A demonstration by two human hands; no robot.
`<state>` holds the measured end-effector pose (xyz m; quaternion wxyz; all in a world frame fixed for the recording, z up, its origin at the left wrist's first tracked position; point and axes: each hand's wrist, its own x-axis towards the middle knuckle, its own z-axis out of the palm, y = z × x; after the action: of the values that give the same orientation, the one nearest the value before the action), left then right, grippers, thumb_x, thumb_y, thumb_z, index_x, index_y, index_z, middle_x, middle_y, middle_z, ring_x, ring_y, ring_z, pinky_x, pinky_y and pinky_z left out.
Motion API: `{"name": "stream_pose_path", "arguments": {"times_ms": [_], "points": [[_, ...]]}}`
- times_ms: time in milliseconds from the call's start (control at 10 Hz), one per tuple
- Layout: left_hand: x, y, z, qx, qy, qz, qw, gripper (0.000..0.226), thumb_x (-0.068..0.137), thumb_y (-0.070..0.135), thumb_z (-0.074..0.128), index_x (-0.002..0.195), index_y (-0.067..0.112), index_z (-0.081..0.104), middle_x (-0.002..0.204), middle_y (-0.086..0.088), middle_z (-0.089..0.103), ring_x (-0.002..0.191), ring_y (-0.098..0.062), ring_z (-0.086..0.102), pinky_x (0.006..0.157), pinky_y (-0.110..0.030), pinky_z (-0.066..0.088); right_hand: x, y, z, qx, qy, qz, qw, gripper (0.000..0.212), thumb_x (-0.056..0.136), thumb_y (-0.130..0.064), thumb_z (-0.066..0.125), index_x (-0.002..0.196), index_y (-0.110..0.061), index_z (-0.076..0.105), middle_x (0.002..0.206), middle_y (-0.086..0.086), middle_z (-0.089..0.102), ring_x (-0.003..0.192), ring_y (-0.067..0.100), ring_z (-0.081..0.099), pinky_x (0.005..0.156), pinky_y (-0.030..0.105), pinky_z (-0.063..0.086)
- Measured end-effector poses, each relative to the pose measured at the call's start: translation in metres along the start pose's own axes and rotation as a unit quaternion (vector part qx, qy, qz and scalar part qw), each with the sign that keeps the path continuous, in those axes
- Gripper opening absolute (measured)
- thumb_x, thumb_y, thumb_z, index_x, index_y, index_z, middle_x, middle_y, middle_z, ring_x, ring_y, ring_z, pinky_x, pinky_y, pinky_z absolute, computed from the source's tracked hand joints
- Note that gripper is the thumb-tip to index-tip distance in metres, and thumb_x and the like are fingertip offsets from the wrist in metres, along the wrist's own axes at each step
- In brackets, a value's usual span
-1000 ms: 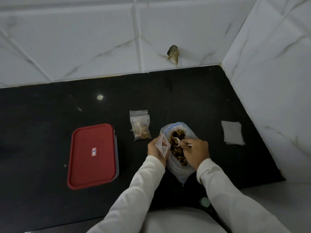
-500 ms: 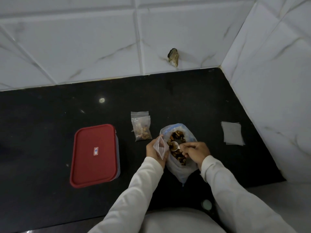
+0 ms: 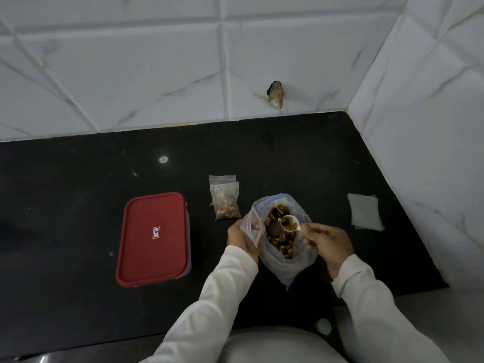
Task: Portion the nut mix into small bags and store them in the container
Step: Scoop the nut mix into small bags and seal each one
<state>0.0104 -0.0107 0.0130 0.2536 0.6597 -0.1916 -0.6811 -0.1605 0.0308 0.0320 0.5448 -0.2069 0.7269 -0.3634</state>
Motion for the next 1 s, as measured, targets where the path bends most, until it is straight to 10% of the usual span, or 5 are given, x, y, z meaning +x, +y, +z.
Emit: {"name": "stream_pose_path", "arguments": {"times_ms": [300, 400, 500, 700, 1000], "points": [[0.003, -0.002, -0.006, 0.069, 0.031, -0.015, 0.997, 0.050, 0.093, 0.017, 0.062, 0.140, 0.014, 0.044, 0.139, -0.012, 0.049, 0.126, -0.028, 0.050, 0.102, -0.037, 0.042, -0.061, -0.026, 0.009, 0.089, -0.056, -0.055, 0.993, 0.011, 0.084, -0.011, 0.067, 0.092, -0.009, 0.074, 0.079, 0.007, 0.073, 0.071, 0.014, 0.064, 0.072, 0.029, 0.053], [-0.016, -0.003, 0.001, -0.176, 0.042, -0.006, 0.983, 0.015, 0.099, 0.011, 0.049, 0.103, 0.009, 0.063, 0.123, -0.021, 0.062, 0.104, -0.029, 0.063, 0.098, -0.043, 0.047, -0.069, -0.027, 0.019, 0.084, -0.062, -0.064, 0.992, 0.011, 0.084, -0.013, 0.069, 0.091, -0.010, 0.076, 0.080, 0.007, 0.074, 0.070, 0.014, 0.064, 0.071, 0.029, 0.053], [-0.010, -0.009, 0.001, -0.171, 0.050, 0.028, 0.984, 0.019, 0.099, 0.007, 0.046, 0.091, 0.011, 0.063, 0.114, -0.020, 0.066, 0.095, -0.029, 0.064, 0.098, -0.048, 0.048, -0.071, -0.027, 0.027, 0.062, -0.059, -0.082, 0.993, 0.009, 0.084, -0.014, 0.069, 0.090, -0.014, 0.076, 0.081, 0.006, 0.074, 0.069, 0.011, 0.065, 0.069, 0.027, 0.053], [-0.012, -0.001, -0.004, -0.198, 0.041, -0.034, 0.979, 0.029, 0.098, 0.012, 0.050, 0.125, 0.005, 0.059, 0.120, -0.021, 0.063, 0.120, -0.038, 0.057, 0.093, -0.046, 0.049, -0.071, -0.025, 0.030, 0.017, -0.041, -0.114, 0.992, 0.011, 0.084, -0.017, 0.070, 0.094, -0.018, 0.075, 0.080, 0.004, 0.074, 0.071, 0.013, 0.068, 0.069, 0.026, 0.055], [-0.014, 0.009, -0.010, -0.136, 0.013, -0.078, 0.988, 0.037, 0.099, 0.013, 0.053, 0.136, 0.015, 0.053, 0.092, -0.005, 0.057, 0.078, -0.020, 0.054, 0.057, -0.032, 0.046, -0.069, -0.024, 0.025, -0.006, -0.034, -0.149, 0.988, 0.010, 0.085, -0.018, 0.069, 0.093, -0.020, 0.074, 0.077, 0.003, 0.073, 0.070, 0.012, 0.067, 0.064, 0.021, 0.054]]}}
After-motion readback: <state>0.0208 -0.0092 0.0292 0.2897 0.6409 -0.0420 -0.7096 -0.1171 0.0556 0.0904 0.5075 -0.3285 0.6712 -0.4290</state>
